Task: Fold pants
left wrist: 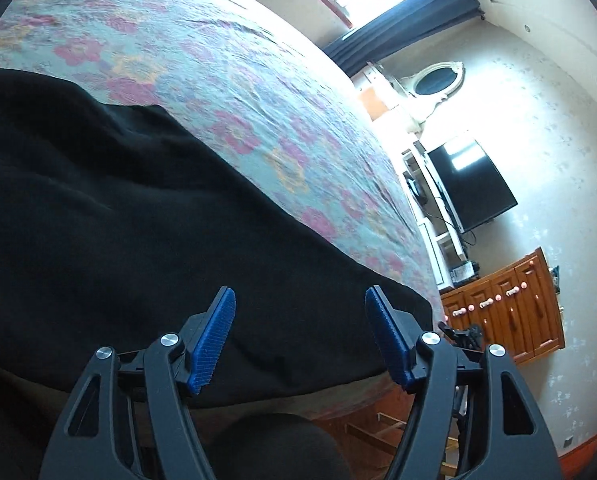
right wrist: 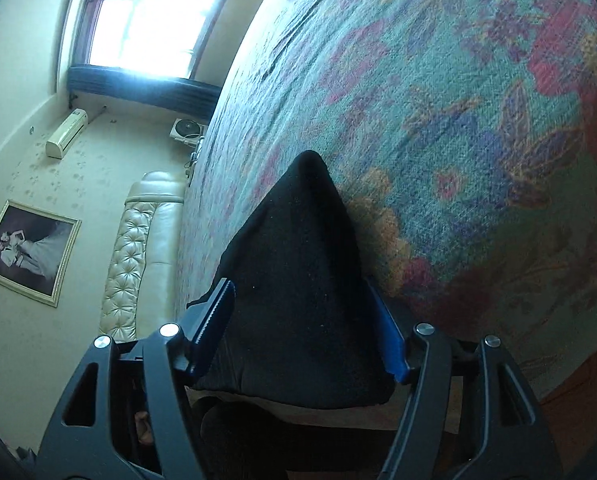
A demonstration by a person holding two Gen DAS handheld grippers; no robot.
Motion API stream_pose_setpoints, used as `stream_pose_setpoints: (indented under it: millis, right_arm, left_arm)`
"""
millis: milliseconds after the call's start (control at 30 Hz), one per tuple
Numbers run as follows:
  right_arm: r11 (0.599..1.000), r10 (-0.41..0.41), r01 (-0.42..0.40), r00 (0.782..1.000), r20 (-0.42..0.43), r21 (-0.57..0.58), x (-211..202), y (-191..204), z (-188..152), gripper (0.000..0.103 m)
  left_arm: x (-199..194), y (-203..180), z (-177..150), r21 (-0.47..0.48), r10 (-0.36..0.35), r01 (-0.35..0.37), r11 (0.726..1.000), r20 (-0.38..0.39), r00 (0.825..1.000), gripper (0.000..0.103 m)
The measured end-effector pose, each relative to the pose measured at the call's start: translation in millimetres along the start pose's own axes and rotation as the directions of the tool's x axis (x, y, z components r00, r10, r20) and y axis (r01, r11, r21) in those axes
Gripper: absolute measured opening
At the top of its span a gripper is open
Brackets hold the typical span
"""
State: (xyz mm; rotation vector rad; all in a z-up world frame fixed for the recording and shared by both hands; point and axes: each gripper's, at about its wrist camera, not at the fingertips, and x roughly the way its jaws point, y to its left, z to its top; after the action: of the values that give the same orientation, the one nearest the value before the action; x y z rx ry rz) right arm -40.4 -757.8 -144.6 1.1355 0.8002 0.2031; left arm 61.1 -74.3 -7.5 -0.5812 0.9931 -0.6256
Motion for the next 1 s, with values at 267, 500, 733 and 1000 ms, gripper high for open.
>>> stream_pose_setpoints:
  millis: [267, 500, 733, 1000]
  right_arm:
    - [0.996, 0.052, -0.055, 0.997, 0.052, 0.076, -25.4, -36.6, -22.5, 0.066]
    - [0.974, 0.217, -0.224, 0.969, 0.114, 0.047, -8.1, -21.3, -33.1, 0.069]
    - [0.99, 0.113, -0.126, 0.978, 0.175, 0.068, -5.6, -24.4, -35.1, 0.05]
    - [0.996, 0.066, -0.078, 0.961, 0.267, 0.037, -18.1, 9.0, -31.5, 0.015]
  left_arm:
    - [-38.3, 72.1, 17.5, -0.1, 0.084, -0.076, 0.992, 0.077, 0.993, 0.077]
    - [-42.2, 93.6, 11.6, -0.183, 0.089, -0.076, 0.98, 0.067, 0.994, 0.077]
    - [-44.5, 99.7, 16.8, -0.183, 0.092, -0.08, 0.98, 0.062, 0.994, 0.077]
    - [-50.5, 101.6, 21.1, -0.124, 0.095, -0.093, 0.988, 0.011, 0.995, 0.077]
